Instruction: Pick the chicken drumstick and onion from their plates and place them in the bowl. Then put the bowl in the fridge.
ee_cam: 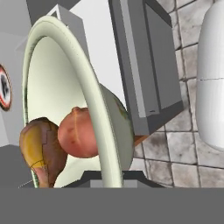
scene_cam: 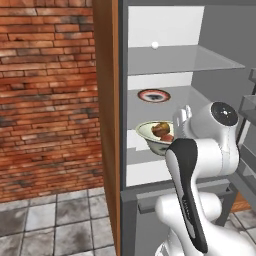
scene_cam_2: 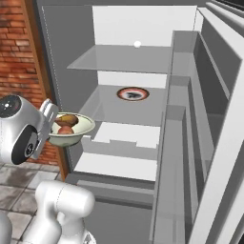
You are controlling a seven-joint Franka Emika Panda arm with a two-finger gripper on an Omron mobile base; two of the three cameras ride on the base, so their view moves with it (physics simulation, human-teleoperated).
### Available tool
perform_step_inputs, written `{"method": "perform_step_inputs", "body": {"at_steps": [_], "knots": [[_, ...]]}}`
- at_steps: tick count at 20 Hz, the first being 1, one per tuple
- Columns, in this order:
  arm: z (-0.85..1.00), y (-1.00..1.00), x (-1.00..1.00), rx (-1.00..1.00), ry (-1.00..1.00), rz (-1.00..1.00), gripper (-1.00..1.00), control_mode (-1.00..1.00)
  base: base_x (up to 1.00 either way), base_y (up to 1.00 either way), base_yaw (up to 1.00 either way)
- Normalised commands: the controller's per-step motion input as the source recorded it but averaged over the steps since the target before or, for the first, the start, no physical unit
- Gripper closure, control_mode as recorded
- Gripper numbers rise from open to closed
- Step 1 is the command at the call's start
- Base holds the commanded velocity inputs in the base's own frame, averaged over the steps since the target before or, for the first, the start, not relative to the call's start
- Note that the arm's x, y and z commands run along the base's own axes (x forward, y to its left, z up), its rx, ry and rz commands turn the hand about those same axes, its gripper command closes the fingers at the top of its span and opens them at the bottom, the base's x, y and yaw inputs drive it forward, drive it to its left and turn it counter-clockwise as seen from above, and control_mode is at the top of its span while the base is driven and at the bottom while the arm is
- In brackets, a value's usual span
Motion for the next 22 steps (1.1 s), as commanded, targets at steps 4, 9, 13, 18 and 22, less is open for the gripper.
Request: {"method": "perform_step_inputs", "body": {"at_steps": [4,9,13,18,22], "knots": [[0.00,0.00,-0.05,0.00,0.00,0.00,1.00,-1.00,0.00,0.00,0.00],[-0.01,-0.22,-0.10,0.01,-0.26,-0.15,1.00,-1.00,0.00,0.00,0.00],[0.02,-0.28,0.09,-0.02,-0.21,-0.10,1.00,-1.00,0.00,0.00,0.00],[0.01,-0.16,0.34,-0.09,0.00,-0.02,1.00,-1.00,0.00,0.00,0.00],[-0.01,-0.28,0.32,-0.04,0.01,0.09,1.00,-1.00,0.00,0.00,0.00]]}}
